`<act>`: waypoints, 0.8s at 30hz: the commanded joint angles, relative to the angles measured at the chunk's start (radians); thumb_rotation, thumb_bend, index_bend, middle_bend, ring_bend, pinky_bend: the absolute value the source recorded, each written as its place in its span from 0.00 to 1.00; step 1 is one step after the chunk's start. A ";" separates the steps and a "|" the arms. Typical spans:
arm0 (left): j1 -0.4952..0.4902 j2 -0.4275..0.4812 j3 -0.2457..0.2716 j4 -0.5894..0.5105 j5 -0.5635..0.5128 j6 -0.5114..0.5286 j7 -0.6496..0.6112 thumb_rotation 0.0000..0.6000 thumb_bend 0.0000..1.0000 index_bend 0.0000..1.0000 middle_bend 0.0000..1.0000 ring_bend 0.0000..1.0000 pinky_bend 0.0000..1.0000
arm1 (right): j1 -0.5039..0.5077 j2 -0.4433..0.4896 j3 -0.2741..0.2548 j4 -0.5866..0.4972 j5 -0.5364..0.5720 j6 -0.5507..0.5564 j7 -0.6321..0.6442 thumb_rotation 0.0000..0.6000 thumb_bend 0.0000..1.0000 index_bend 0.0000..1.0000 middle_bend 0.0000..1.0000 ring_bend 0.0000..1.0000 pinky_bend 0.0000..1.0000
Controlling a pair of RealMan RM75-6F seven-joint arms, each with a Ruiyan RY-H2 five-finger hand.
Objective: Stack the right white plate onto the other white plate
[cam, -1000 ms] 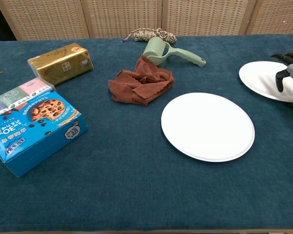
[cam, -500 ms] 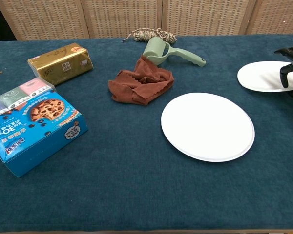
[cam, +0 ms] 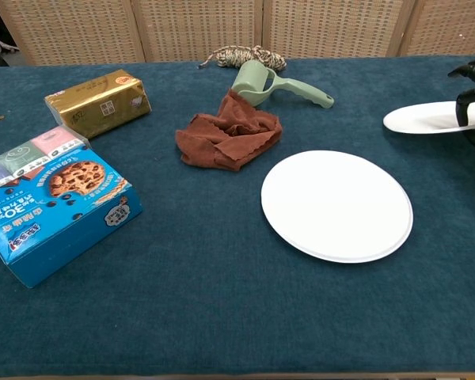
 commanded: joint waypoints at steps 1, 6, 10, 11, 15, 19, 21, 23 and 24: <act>0.001 0.001 0.001 -0.001 0.002 0.002 -0.002 1.00 0.00 0.00 0.00 0.00 0.00 | -0.018 0.011 -0.009 0.010 -0.024 0.091 0.062 1.00 0.64 0.67 0.12 0.00 0.05; 0.002 0.002 0.004 -0.002 0.010 0.003 -0.002 1.00 0.00 0.00 0.00 0.00 0.00 | -0.041 0.034 -0.026 0.011 -0.052 0.183 0.125 1.00 0.64 0.67 0.13 0.00 0.05; 0.004 0.001 0.005 -0.003 0.017 0.008 -0.001 1.00 0.00 0.00 0.00 0.00 0.00 | -0.061 0.064 -0.042 -0.019 -0.082 0.276 0.178 1.00 0.64 0.68 0.13 0.00 0.05; 0.004 0.001 0.006 -0.004 0.018 0.009 0.000 1.00 0.00 0.00 0.00 0.00 0.00 | -0.066 0.071 -0.044 -0.032 -0.087 0.293 0.190 1.00 0.64 0.68 0.13 0.00 0.05; 0.004 -0.001 0.008 -0.005 0.022 0.009 0.004 1.00 0.00 0.00 0.00 0.00 0.00 | -0.081 0.098 -0.048 -0.112 -0.103 0.359 0.228 1.00 0.64 0.68 0.13 0.00 0.05; 0.003 -0.003 0.010 -0.008 0.028 0.007 0.011 1.00 0.00 0.00 0.00 0.00 0.00 | -0.081 0.126 -0.051 -0.213 -0.129 0.414 0.208 1.00 0.64 0.68 0.13 0.00 0.05; 0.003 -0.003 0.011 -0.009 0.030 0.007 0.012 1.00 0.00 0.00 0.00 0.00 0.00 | -0.079 0.143 -0.051 -0.287 -0.145 0.437 0.188 1.00 0.64 0.68 0.13 0.00 0.05; 0.003 -0.003 0.011 -0.009 0.030 0.007 0.011 1.00 0.00 0.00 0.00 0.00 0.00 | -0.078 0.157 -0.053 -0.350 -0.155 0.447 0.175 1.00 0.64 0.68 0.13 0.00 0.05; 0.002 -0.003 0.011 -0.009 0.029 0.007 0.011 1.00 0.00 0.00 0.00 0.00 0.00 | -0.078 0.165 -0.056 -0.387 -0.163 0.452 0.163 1.00 0.64 0.68 0.13 0.00 0.05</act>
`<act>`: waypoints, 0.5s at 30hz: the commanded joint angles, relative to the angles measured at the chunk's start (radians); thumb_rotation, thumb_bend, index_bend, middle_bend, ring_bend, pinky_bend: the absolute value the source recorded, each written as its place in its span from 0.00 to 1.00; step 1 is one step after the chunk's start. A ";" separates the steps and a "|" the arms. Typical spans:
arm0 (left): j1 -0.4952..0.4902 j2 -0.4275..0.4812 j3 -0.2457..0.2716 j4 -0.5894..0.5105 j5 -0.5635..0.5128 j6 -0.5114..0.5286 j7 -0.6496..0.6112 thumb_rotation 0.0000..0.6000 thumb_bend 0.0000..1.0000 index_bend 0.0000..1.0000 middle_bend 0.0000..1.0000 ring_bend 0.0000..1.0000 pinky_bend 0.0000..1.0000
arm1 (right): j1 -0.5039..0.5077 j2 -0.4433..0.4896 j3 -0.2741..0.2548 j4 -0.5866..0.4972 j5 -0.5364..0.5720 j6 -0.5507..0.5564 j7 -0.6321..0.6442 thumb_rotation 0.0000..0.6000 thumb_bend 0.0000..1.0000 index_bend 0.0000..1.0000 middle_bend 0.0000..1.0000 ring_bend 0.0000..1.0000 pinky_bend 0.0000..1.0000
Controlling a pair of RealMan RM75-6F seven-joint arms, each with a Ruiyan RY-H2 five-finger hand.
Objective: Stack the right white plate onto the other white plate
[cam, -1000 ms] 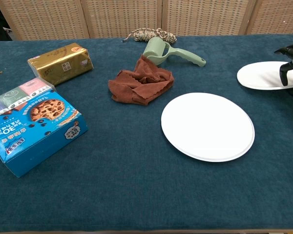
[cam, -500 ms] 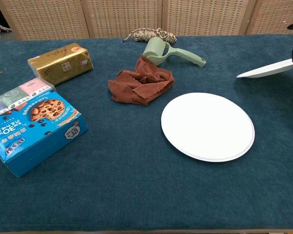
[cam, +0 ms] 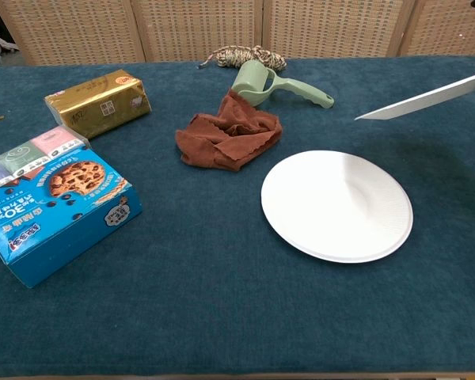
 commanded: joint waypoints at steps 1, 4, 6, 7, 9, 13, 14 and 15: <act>0.000 0.000 -0.001 0.000 -0.001 0.000 -0.001 1.00 0.00 0.00 0.00 0.00 0.00 | 0.000 0.044 -0.011 -0.154 -0.042 0.040 -0.048 1.00 0.64 0.68 0.13 0.00 0.05; -0.001 0.001 -0.001 0.001 -0.001 0.000 -0.003 1.00 0.00 0.00 0.00 0.00 0.00 | 0.000 0.057 -0.024 -0.218 -0.063 0.038 -0.077 1.00 0.64 0.68 0.13 0.00 0.05; -0.001 0.002 -0.001 0.001 -0.001 0.000 -0.005 1.00 0.00 0.00 0.00 0.00 0.00 | 0.000 0.064 -0.038 -0.276 -0.079 0.027 -0.105 1.00 0.64 0.68 0.14 0.00 0.05; 0.000 0.003 -0.001 0.002 -0.001 0.001 -0.006 1.00 0.00 0.00 0.00 0.00 0.00 | 0.008 0.058 -0.056 -0.319 -0.102 0.011 -0.123 1.00 0.64 0.68 0.14 0.00 0.05; 0.001 0.005 -0.001 0.001 -0.001 0.004 -0.011 1.00 0.00 0.00 0.00 0.00 0.00 | 0.012 0.046 -0.065 -0.363 -0.119 -0.006 -0.174 1.00 0.64 0.68 0.14 0.00 0.05; 0.002 0.006 -0.002 0.003 -0.002 0.007 -0.015 1.00 0.00 0.00 0.00 0.00 0.00 | 0.008 0.030 -0.082 -0.399 -0.137 -0.029 -0.219 1.00 0.64 0.68 0.14 0.00 0.05; 0.002 0.007 -0.002 0.003 -0.002 0.007 -0.016 1.00 0.00 0.00 0.00 0.00 0.00 | 0.006 0.024 -0.087 -0.399 -0.142 -0.032 -0.226 1.00 0.64 0.68 0.14 0.00 0.05; 0.002 0.007 -0.002 0.003 -0.002 0.006 -0.016 1.00 0.00 0.00 0.00 0.00 0.00 | 0.004 0.019 -0.088 -0.399 -0.143 -0.035 -0.231 1.00 0.64 0.68 0.14 0.00 0.05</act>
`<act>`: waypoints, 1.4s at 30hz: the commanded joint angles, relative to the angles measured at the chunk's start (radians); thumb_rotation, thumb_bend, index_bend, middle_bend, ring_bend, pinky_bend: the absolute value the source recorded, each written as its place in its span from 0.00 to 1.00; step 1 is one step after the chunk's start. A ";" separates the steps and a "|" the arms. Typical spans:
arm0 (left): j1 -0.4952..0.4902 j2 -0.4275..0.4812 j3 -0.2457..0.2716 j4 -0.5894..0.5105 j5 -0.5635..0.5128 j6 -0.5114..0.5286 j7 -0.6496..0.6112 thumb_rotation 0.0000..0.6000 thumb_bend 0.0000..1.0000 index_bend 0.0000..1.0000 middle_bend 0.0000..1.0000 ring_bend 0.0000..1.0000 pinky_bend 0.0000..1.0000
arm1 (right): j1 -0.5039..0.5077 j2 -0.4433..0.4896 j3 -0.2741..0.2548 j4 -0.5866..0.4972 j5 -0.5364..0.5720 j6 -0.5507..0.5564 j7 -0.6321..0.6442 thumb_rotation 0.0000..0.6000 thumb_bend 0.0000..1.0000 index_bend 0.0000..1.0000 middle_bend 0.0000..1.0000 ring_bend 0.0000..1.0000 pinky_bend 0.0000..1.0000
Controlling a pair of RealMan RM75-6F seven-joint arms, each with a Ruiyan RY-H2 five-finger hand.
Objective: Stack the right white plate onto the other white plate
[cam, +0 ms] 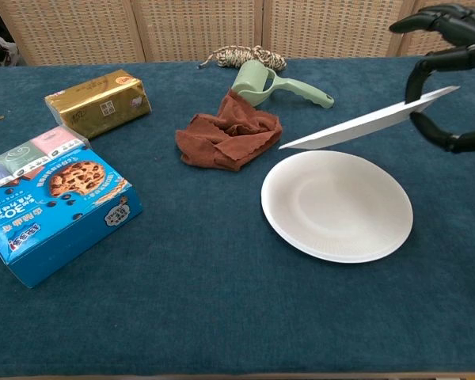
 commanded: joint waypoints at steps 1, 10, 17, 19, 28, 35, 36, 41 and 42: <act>-0.001 0.000 0.000 0.001 0.000 -0.002 0.001 1.00 0.00 0.00 0.00 0.00 0.00 | -0.005 -0.022 -0.016 -0.011 -0.014 -0.020 -0.023 1.00 0.64 0.68 0.14 0.00 0.05; 0.001 0.002 -0.001 -0.001 -0.004 0.001 -0.001 1.00 0.00 0.00 0.00 0.00 0.00 | -0.007 -0.076 -0.019 0.077 -0.020 -0.054 -0.021 1.00 0.64 0.68 0.14 0.00 0.05; -0.005 0.002 0.002 -0.002 -0.005 -0.015 0.001 1.00 0.00 0.00 0.00 0.00 0.00 | -0.024 -0.047 -0.045 0.063 -0.019 -0.088 -0.025 1.00 0.64 0.53 0.09 0.00 0.04; -0.006 0.001 0.003 -0.005 -0.003 -0.016 0.004 1.00 0.00 0.00 0.00 0.00 0.00 | -0.027 -0.026 -0.064 0.038 -0.025 -0.111 -0.037 1.00 0.64 0.45 0.06 0.00 0.03; -0.005 -0.001 0.004 -0.006 -0.002 -0.015 0.011 1.00 0.00 0.00 0.00 0.00 0.00 | -0.025 0.067 -0.109 -0.090 -0.030 -0.214 -0.122 1.00 0.57 0.05 0.00 0.00 0.00; -0.005 0.000 0.005 -0.007 0.000 -0.015 0.009 1.00 0.00 0.00 0.00 0.00 0.00 | -0.027 0.121 -0.109 -0.179 -0.022 -0.267 -0.245 1.00 0.00 0.00 0.00 0.00 0.00; -0.005 0.000 0.005 -0.006 0.000 -0.014 0.009 1.00 0.00 0.00 0.00 0.00 0.00 | -0.027 0.127 -0.109 -0.188 -0.023 -0.272 -0.258 1.00 0.00 0.00 0.00 0.00 0.00; -0.005 0.000 0.005 -0.005 0.000 -0.014 0.008 1.00 0.00 0.00 0.00 0.00 0.00 | -0.027 0.153 -0.107 -0.217 -0.020 -0.290 -0.290 1.00 0.00 0.00 0.00 0.00 0.00; -0.005 0.000 0.006 -0.006 0.000 -0.014 0.008 1.00 0.00 0.00 0.00 0.00 0.00 | -0.026 0.159 -0.106 -0.222 -0.019 -0.294 -0.296 1.00 0.00 0.00 0.00 0.00 0.00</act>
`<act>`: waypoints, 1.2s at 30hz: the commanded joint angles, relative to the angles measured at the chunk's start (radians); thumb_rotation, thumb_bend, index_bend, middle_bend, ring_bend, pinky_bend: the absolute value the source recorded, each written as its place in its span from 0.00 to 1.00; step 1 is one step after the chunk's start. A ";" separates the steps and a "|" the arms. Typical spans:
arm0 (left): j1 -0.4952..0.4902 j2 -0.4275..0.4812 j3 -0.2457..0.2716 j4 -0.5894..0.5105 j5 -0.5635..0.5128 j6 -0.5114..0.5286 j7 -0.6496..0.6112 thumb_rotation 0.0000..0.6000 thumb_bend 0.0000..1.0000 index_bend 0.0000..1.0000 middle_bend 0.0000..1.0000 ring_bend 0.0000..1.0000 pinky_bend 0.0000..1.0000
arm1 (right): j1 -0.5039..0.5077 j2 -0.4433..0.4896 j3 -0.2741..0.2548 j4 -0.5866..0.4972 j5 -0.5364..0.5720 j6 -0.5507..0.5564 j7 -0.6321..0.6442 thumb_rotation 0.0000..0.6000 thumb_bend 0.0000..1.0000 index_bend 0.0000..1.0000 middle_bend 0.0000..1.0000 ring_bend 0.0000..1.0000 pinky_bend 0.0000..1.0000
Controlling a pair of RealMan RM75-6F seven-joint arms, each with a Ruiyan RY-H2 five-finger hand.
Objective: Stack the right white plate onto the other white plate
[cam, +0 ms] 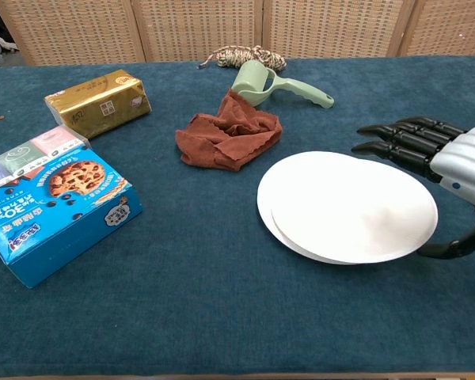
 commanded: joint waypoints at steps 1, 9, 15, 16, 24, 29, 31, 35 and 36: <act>-0.001 0.000 0.001 0.000 0.001 -0.001 0.000 1.00 0.00 0.00 0.00 0.00 0.00 | 0.003 0.018 0.003 -0.014 -0.002 -0.009 -0.018 1.00 0.00 0.00 0.00 0.00 0.00; 0.000 -0.001 0.000 -0.001 -0.002 0.000 0.004 1.00 0.00 0.00 0.00 0.00 0.00 | 0.052 0.153 -0.037 -0.061 -0.088 -0.058 -0.033 1.00 0.00 0.00 0.00 0.00 0.00; 0.000 -0.001 0.001 -0.003 0.002 0.001 0.006 1.00 0.00 0.00 0.00 0.00 0.00 | 0.068 0.236 -0.055 -0.143 -0.099 -0.099 -0.027 1.00 0.00 0.00 0.00 0.00 0.00; 0.001 -0.001 0.002 -0.002 0.003 0.001 0.006 1.00 0.00 0.00 0.00 0.00 0.00 | 0.076 0.243 -0.056 -0.149 -0.103 -0.106 -0.002 1.00 0.00 0.00 0.00 0.00 0.00; 0.001 0.000 0.003 -0.003 0.005 0.001 0.005 1.00 0.00 0.00 0.00 0.00 0.00 | 0.142 0.270 -0.063 -0.141 -0.127 -0.155 0.201 1.00 0.74 0.24 0.06 0.00 0.04; -0.005 -0.004 0.005 -0.001 0.003 -0.011 0.011 1.00 0.00 0.00 0.00 0.00 0.00 | 0.148 0.276 -0.073 -0.102 -0.158 -0.134 0.255 1.00 0.84 0.40 0.20 0.06 0.11; -0.005 -0.004 0.005 -0.003 0.004 -0.013 0.012 1.00 0.00 0.00 0.00 0.00 0.00 | 0.147 0.269 -0.076 -0.085 -0.164 -0.129 0.267 1.00 0.83 0.43 0.23 0.10 0.14; -0.003 -0.004 0.005 -0.005 0.006 -0.007 0.014 1.00 0.00 0.00 0.00 0.00 0.00 | 0.145 0.253 -0.082 -0.056 -0.170 -0.135 0.269 1.00 0.82 0.46 0.27 0.14 0.19; -0.003 -0.004 0.006 -0.005 0.006 -0.007 0.013 1.00 0.00 0.00 0.00 0.00 0.00 | 0.144 0.251 -0.083 -0.052 -0.169 -0.138 0.268 1.00 0.82 0.47 0.28 0.15 0.20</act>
